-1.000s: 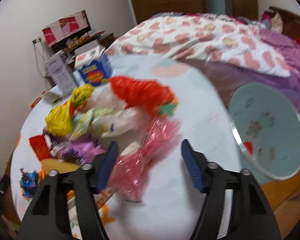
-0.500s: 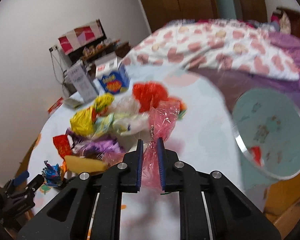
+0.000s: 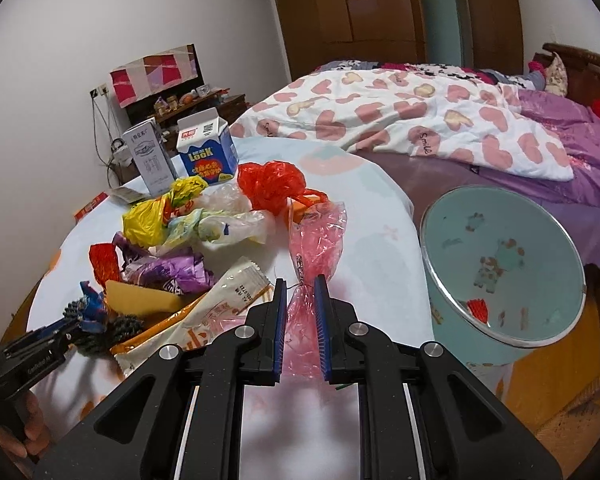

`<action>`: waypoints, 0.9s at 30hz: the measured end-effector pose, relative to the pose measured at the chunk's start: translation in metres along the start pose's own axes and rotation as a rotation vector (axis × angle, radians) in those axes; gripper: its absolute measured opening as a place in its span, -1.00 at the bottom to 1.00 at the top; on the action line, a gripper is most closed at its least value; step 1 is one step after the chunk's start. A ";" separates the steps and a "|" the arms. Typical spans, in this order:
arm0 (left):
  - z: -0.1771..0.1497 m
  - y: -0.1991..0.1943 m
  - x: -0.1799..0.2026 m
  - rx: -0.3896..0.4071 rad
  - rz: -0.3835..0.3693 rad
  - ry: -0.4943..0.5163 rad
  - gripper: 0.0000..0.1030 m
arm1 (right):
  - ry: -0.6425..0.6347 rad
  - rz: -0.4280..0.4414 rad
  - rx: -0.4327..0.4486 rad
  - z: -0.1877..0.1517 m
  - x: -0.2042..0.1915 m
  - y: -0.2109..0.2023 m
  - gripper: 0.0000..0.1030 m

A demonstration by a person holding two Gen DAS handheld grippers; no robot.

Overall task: Collect trash
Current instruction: 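Grasp the pink plastic bag with the right gripper while the left gripper grasps the black scrubber, then carry the pink bag and black scrubber over the wastebasket with both grippers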

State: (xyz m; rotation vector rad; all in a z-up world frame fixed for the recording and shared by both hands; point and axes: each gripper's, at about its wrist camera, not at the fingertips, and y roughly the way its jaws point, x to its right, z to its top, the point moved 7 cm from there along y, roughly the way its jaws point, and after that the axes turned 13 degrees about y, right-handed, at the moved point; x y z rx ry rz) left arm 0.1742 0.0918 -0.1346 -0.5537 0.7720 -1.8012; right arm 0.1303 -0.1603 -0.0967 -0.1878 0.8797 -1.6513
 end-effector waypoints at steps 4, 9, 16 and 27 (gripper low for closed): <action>0.008 -0.016 -0.006 0.039 -0.027 -0.043 -0.61 | -0.016 -0.001 0.030 0.002 -0.002 -0.008 -0.72; 0.034 -0.060 -0.020 0.151 0.016 -0.058 -0.63 | -0.013 0.003 0.066 0.008 0.000 -0.019 -0.72; 0.063 -0.111 -0.037 0.281 0.064 -0.088 -0.63 | -0.034 0.012 0.098 0.010 -0.005 -0.027 -0.72; 0.081 -0.114 0.007 0.309 0.054 -0.006 -0.63 | -0.049 -0.009 0.152 0.019 0.003 -0.039 -0.72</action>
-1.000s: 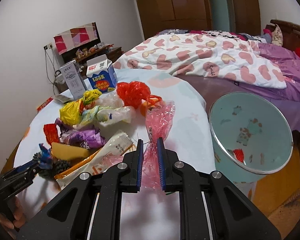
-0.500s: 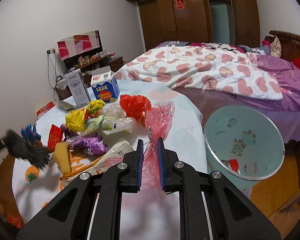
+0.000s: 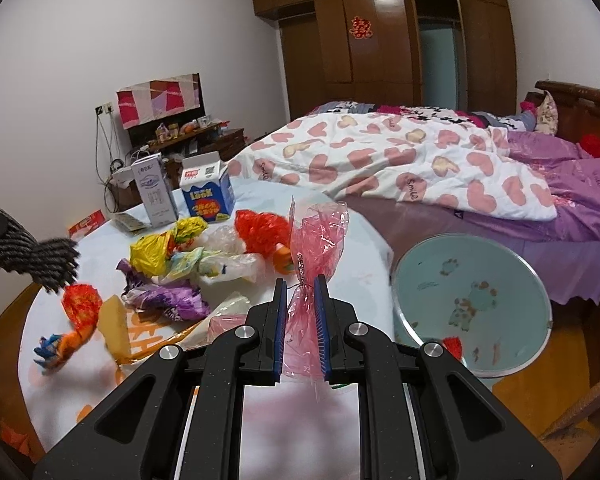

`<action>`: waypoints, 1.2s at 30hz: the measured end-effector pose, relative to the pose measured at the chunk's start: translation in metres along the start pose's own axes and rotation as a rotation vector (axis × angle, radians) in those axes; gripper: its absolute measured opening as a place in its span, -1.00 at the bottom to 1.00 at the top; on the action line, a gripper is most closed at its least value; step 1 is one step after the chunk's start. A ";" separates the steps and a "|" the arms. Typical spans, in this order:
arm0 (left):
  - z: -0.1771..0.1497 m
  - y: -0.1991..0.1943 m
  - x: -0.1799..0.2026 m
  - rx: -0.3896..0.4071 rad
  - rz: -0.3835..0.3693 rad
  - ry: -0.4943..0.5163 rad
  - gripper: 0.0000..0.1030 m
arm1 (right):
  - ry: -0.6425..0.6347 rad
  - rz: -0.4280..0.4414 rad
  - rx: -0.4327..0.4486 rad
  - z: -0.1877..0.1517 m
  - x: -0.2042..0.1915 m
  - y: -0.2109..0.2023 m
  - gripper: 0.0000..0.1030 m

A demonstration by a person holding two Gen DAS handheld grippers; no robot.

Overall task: Collect trash
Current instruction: 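Carry the pink bag and black scrubber over the wastebasket with both grippers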

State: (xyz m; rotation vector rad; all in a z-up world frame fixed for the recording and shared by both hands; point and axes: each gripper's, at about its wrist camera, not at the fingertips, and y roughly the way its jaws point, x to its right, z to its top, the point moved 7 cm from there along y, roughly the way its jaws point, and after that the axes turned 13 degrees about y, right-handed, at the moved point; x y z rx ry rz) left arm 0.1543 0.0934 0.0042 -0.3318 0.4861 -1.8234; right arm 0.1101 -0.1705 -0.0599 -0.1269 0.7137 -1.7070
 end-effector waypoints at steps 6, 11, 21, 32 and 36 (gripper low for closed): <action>-0.007 0.024 0.044 -0.041 -0.034 0.053 -0.63 | 0.017 -0.039 0.011 0.008 0.022 0.000 -0.72; -0.006 0.037 0.076 -0.053 -0.073 0.090 -0.63 | 0.058 -0.079 0.021 0.016 0.049 0.001 -0.72; 0.001 0.056 0.131 -0.062 -0.130 0.148 -0.63 | 0.090 -0.158 0.048 0.030 0.100 0.000 -0.72; 0.007 0.080 0.202 -0.077 -0.205 0.203 -0.63 | 0.148 -0.253 0.057 0.034 0.170 0.001 -0.72; 0.005 0.093 0.234 -0.088 -0.234 0.234 -0.63 | 0.142 -0.290 0.053 0.035 0.190 0.007 -0.72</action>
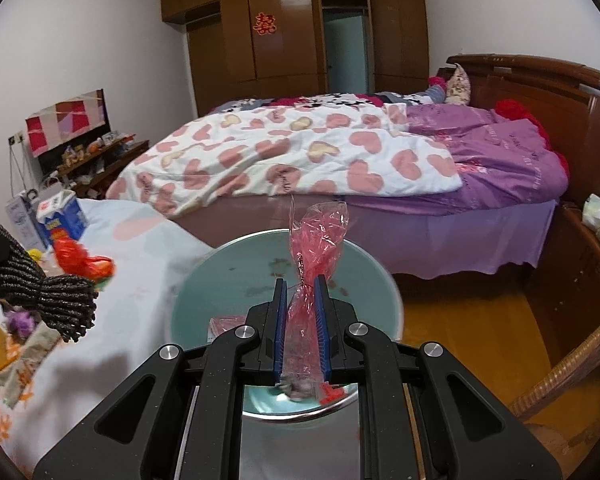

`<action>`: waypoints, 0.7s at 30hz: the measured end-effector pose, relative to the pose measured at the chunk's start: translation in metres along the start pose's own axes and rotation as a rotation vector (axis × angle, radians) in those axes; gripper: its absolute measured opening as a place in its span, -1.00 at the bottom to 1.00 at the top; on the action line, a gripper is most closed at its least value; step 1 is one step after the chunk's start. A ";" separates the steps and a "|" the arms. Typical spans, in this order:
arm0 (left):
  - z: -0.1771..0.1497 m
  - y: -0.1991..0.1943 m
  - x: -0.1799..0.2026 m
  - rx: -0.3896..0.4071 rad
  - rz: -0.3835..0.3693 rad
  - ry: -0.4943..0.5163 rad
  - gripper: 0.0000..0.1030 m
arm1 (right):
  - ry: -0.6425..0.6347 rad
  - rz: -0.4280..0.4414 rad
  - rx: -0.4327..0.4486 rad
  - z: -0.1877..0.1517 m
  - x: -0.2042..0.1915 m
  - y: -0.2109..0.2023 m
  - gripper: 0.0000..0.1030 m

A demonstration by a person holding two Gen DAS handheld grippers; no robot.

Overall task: Collect trash
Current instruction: 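Carry the pink bag and black scrubber over the wastebasket with both grippers, then open both grippers to drop the bag and scrubber into the wastebasket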

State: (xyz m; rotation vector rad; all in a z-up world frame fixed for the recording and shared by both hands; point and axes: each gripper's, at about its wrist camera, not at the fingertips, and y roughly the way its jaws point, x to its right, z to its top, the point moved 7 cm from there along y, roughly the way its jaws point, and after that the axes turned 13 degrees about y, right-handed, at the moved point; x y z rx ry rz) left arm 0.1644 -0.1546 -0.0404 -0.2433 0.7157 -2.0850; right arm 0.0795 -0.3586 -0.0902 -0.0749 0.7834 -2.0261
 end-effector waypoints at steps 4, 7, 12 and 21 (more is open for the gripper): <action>0.006 0.019 0.028 -0.016 -0.019 0.034 -0.63 | -0.005 -0.030 -0.011 0.000 0.015 0.014 -0.72; 0.011 0.034 0.052 -0.026 -0.039 0.065 -0.63 | -0.013 -0.048 -0.028 -0.002 0.024 0.026 -0.72; 0.015 0.061 0.079 -0.063 -0.080 0.078 -0.63 | -0.039 -0.059 -0.044 -0.006 0.031 0.039 -0.72; 0.011 0.095 0.107 -0.118 -0.103 0.098 -0.61 | -0.071 -0.043 -0.069 -0.006 0.030 0.057 -0.71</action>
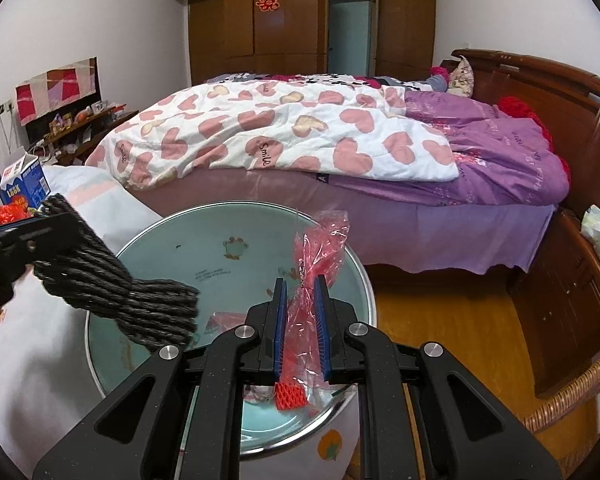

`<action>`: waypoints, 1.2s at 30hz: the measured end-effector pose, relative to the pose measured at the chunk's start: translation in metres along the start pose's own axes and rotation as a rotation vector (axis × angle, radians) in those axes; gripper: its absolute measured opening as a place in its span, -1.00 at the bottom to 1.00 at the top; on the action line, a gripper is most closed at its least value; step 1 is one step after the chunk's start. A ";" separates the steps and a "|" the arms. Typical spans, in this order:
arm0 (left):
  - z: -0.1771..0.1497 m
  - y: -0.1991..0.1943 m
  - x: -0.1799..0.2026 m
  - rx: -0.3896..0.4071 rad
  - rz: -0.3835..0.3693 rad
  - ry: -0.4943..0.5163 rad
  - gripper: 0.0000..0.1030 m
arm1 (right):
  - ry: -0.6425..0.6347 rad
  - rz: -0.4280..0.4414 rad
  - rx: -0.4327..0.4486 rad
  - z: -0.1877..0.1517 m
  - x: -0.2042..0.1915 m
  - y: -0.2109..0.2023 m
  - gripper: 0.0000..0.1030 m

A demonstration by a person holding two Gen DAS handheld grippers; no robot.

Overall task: Collect trash
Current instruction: 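Open both grippers to drop the bag and scrubber into the wastebasket, then move both open grippers back toward the trash on the table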

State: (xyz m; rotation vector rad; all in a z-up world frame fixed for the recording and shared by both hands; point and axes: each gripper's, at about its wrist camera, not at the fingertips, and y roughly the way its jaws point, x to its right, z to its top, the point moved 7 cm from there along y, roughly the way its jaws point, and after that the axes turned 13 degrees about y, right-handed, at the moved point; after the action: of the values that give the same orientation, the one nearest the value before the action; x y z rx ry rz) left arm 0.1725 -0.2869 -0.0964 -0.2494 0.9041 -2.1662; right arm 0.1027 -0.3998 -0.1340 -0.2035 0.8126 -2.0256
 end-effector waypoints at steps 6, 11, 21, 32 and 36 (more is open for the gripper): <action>-0.001 0.011 -0.001 -0.029 0.005 -0.012 -0.31 | 0.008 0.021 0.017 0.002 0.002 -0.005 -0.22; -0.005 0.010 -0.007 -0.040 0.023 -0.026 0.11 | 0.058 0.019 0.044 0.008 0.012 -0.016 -0.18; -0.008 -0.004 -0.020 -0.027 0.058 -0.053 0.53 | 0.065 0.015 0.046 0.011 0.008 -0.019 0.15; -0.017 -0.026 -0.045 -0.023 0.139 -0.082 0.74 | 0.140 0.019 0.060 0.016 0.009 -0.040 0.21; -0.027 -0.038 -0.058 -0.020 0.166 -0.090 0.77 | 0.138 0.032 0.053 0.009 -0.002 -0.048 0.25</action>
State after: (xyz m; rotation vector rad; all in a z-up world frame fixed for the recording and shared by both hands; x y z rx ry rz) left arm 0.1788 -0.2138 -0.0840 -0.2697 0.8655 -1.9789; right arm 0.0739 -0.3848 -0.0974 -0.0206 0.8413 -2.0450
